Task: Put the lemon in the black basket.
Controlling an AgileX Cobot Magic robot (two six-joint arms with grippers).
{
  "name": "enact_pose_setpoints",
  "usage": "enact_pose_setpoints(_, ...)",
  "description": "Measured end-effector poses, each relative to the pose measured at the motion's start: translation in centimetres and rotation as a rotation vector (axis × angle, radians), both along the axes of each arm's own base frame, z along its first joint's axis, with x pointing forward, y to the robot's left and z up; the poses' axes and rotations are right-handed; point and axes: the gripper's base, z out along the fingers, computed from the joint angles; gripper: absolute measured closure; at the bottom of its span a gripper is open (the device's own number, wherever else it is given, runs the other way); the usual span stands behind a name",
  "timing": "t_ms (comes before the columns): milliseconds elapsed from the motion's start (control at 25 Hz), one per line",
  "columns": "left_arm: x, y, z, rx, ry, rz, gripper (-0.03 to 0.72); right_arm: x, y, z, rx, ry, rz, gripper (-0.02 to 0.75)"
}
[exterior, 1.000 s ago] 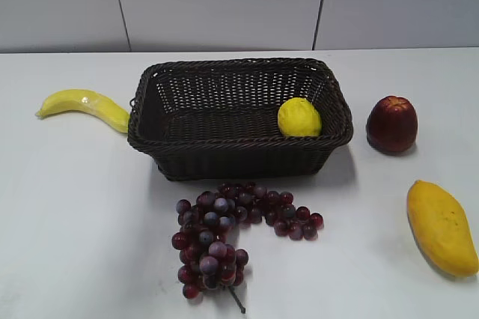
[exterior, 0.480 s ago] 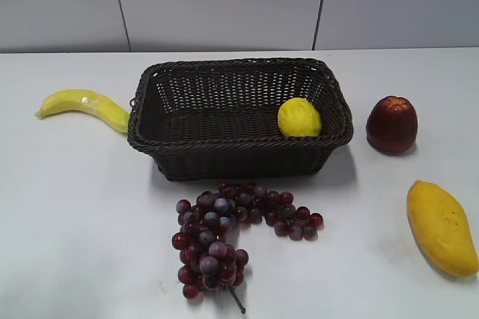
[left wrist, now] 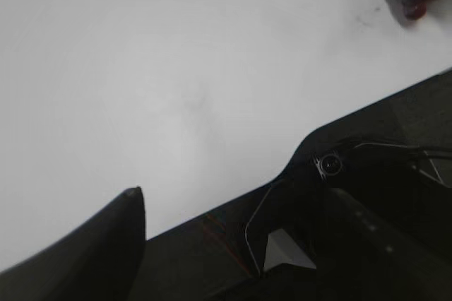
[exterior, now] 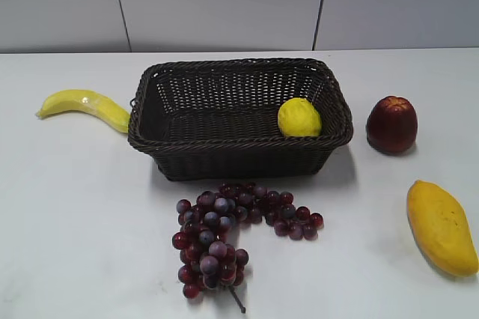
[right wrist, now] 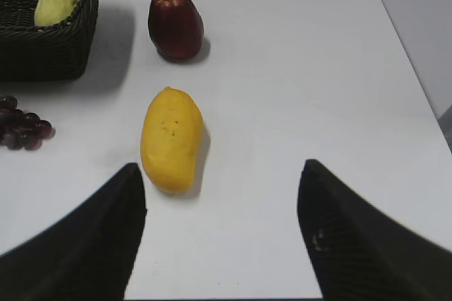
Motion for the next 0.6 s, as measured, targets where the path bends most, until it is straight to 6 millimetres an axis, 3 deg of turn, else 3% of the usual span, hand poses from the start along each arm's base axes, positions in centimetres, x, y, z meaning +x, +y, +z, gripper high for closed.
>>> enact_pose_setpoints(160, -0.79, 0.31, -0.53, -0.050, -0.083, 0.002, 0.100, 0.00, 0.00, 0.00, 0.000, 0.000, 0.000, 0.186)
enact_pose_setpoints(600, -0.48, 0.18, -0.99, -0.072, -0.124, 0.006, 0.100, 0.00, 0.00, 0.00, 0.000, 0.000, 0.000, 0.186)
